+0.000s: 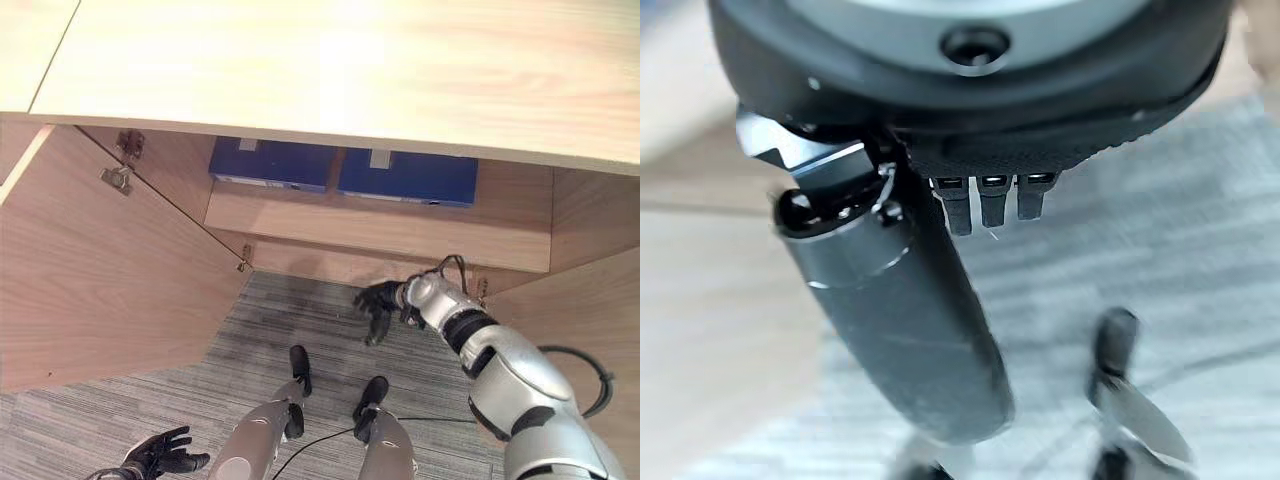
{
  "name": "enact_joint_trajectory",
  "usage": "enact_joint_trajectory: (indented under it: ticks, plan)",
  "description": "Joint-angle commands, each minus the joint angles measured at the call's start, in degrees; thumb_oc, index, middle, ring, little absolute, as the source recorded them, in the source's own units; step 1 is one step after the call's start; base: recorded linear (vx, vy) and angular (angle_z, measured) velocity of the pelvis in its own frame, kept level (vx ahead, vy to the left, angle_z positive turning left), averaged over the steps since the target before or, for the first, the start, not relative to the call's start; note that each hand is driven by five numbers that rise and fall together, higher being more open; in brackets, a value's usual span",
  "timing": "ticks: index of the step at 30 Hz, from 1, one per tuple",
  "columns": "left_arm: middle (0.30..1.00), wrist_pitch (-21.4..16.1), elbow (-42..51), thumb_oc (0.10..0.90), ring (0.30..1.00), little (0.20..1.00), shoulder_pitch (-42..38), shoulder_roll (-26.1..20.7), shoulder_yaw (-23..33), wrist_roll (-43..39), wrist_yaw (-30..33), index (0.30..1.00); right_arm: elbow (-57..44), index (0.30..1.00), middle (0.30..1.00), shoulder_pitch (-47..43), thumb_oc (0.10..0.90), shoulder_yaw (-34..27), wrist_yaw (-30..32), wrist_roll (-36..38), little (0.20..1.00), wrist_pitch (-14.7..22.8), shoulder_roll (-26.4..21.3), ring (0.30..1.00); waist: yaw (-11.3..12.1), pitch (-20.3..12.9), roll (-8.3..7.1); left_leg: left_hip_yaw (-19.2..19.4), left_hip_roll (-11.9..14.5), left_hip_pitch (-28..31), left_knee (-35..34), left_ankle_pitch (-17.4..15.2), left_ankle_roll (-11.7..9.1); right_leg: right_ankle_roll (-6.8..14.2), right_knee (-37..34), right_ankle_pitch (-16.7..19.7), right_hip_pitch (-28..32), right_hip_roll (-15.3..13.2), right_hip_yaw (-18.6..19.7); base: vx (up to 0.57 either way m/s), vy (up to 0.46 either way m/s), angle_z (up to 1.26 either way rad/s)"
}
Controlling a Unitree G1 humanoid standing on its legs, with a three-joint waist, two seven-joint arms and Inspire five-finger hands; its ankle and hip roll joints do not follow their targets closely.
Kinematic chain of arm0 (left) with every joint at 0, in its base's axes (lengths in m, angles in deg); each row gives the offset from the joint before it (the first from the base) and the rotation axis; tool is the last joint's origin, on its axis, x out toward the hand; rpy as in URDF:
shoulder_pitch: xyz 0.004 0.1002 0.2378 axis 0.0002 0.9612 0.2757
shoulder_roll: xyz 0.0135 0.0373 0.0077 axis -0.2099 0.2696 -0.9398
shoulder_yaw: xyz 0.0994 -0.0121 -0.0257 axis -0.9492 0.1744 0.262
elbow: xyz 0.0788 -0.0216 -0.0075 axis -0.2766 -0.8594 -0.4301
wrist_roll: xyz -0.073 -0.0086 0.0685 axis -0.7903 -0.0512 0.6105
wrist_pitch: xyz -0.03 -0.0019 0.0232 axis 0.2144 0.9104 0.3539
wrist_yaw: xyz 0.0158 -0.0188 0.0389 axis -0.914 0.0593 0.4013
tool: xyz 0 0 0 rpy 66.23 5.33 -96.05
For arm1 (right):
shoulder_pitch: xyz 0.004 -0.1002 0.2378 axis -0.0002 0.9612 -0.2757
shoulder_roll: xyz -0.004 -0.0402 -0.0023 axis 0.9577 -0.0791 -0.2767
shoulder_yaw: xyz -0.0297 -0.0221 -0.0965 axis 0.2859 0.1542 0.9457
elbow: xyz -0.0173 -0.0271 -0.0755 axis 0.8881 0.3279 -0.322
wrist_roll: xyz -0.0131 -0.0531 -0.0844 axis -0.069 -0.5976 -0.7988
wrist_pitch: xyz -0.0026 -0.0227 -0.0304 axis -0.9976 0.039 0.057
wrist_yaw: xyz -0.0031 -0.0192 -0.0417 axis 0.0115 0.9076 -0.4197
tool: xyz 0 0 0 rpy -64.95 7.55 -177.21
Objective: Put the empty folder in the office cabinet
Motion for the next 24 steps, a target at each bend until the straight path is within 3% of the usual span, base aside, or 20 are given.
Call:
enact_joint_trajectory:
  ticks: [1, 4, 5, 7, 8, 10, 11, 14, 17, 23, 24]
  plan:
    - [0.900, 0.9, -4.1, 0.800, 0.900, 0.900, 0.3, -3.9, 0.2, 3.2, -0.2, 0.900, -0.1, 0.900, 0.900, -5.4, 0.800, -1.0, 0.1, -1.8, 0.900, 1.9, -0.1, 0.900, 0.0, 1.3, -4.22, 3.6, -1.9, 5.3, 3.4, -9.7, -3.7, 7.1, -22.1, 17.3, 3.5, -1.2, -5.5, -0.04, 0.065, -0.02]
    - [0.900, 1.4, -6.5, 0.800, 0.900, 0.900, 0.0, -3.0, 1.7, 4.9, 0.7, 0.900, -4.0, 0.900, 0.900, -4.7, 0.800, -4.3, 3.9, 1.5, 0.900, 3.2, -1.0, 0.900, -1.3, -0.3, -5.67, 4.4, -1.6, 6.6, 4.8, -10.8, -3.5, 7.5, -22.6, 17.8, 4.5, -1.2, -5.0, -0.01, 0.063, -0.02]
    - [0.900, 1.5, -7.7, 0.800, 0.900, 0.900, -0.1, -2.0, 2.2, 5.6, 1.6, 0.900, -6.0, 0.900, 0.900, -2.3, 0.800, -9.1, 6.9, 8.9, 0.900, 3.6, -0.9, 0.900, -2.0, -1.1, -6.25, 5.0, -1.6, 7.4, 5.0, -11.2, -3.4, 7.8, -22.9, 18.2, 5.1, -1.3, -4.9, 0.01, 0.101, -0.06]
    - [0.900, 1.8, -9.6, 0.800, 0.900, 0.900, 0.5, -0.4, 3.2, 7.0, 1.8, 0.900, -10.8, 0.900, 0.900, 3.0, 0.800, -15.2, 8.7, 17.0, 0.900, 4.5, -0.1, 0.900, -3.1, -2.8, -7.05, 5.8, -1.9, 9.1, 5.0, -11.7, -3.1, 8.3, -23.2, 18.5, 6.1, -1.5, -4.5, 0.03, 0.148, -0.25]
    - [0.900, 2.1, -11.4, 0.800, 0.900, 0.900, 1.0, 1.2, 5.0, 7.7, 2.8, 0.900, -14.3, 0.900, 0.900, 8.5, 0.800, -20.6, 10.7, 21.4, 0.900, 6.0, 0.1, 0.900, -4.9, -5.2, -7.61, 6.4, -2.3, 11.3, 3.9, -11.8, -2.8, 8.9, -23.2, 18.8, 7.5, -1.9, -4.7, 0.03, 0.156, -0.33]
    - [0.900, 2.1, -11.9, 0.800, 0.900, 0.900, 1.1, 1.7, 5.9, 7.9, 3.3, 0.900, -16.6, 0.900, 0.900, 12.1, 0.800, -22.9, 11.8, 21.5, 0.900, 6.8, -0.1, 0.900, -5.6, -6.1, -7.93, 6.5, -2.6, 12.5, 2.9, -11.6, -2.6, 9.3, -22.8, 19.4, 8.0, -2.3, -4.7, 0.02, 0.129, -0.24]
    - [0.900, 2.0, -12.4, 0.800, 0.900, 0.900, 0.4, 2.6, 8.2, 8.5, 4.9, 0.900, -20.2, 0.900, 0.900, 19.6, 0.800, -28.4, 13.1, 20.6, 0.900, 7.8, -0.8, 0.900, -7.2, -7.5, -7.79, 6.7, -2.8, 14.9, 0.6, -11.0, -2.2, 10.4, -20.9, 19.7, 9.2, -3.2, -6.2, 0.03, 0.156, -0.32]
    - [0.900, 1.9, -12.9, 0.800, 0.900, 0.900, -0.6, 5.6, 8.6, 10.5, 7.5, 0.900, -21.8, 0.900, 0.900, 32.8, 0.800, -37.9, 16.1, 19.9, 0.900, 10.2, 2.1, 0.900, -9.6, -10.9, -6.42, 8.5, -2.2, 19.6, -3.3, -10.5, -1.8, 10.4, -15.7, 16.7, 14.6, -6.2, -8.7, 0.03, 0.155, -0.32]
    - [0.900, 1.7, -13.1, 0.800, 0.900, 0.900, -1.4, 7.5, 7.0, 12.2, 8.1, 0.900, -20.9, 0.900, 0.900, 39.5, 0.800, -40.8, 17.9, 15.9, 0.900, 10.3, 4.7, 0.900, -10.9, -13.5, -6.31, 10.1, -2.2, 21.4, -3.5, -11.8, -1.4, 10.6, -13.7, 16.3, 17.9, -7.6, -8.4, 0.04, 0.055, -0.69]
    - [0.900, 1.1, -11.9, 0.800, 0.900, 0.900, -3.6, 10.1, 1.9, 14.5, 8.2, 0.900, -20.7, 0.900, 0.900, 47.5, 0.800, -43.1, 19.1, 14.7, 0.900, 10.4, 8.9, 0.900, -13.7, -17.1, -6.92, 13.4, -2.8, 23.4, -3.5, -13.4, -0.9, 10.9, -14.9, 16.2, 19.9, -7.3, -6.2, 0.05, -0.028, -0.70]
    - [0.900, 1.2, -11.4, 0.800, 0.900, 0.900, -4.8, 11.4, -0.4, 15.8, 8.2, 0.900, -20.4, 0.900, 0.900, 50.6, 0.800, -44.6, 20.2, 15.3, 0.900, 10.4, 10.9, 0.900, -16.1, -18.0, -7.15, 15.3, -1.8, 24.3, -3.5, -13.2, -1.3, 9.9, -15.9, 14.6, 19.1, -5.4, -4.6, 0.05, -0.130, -0.85]
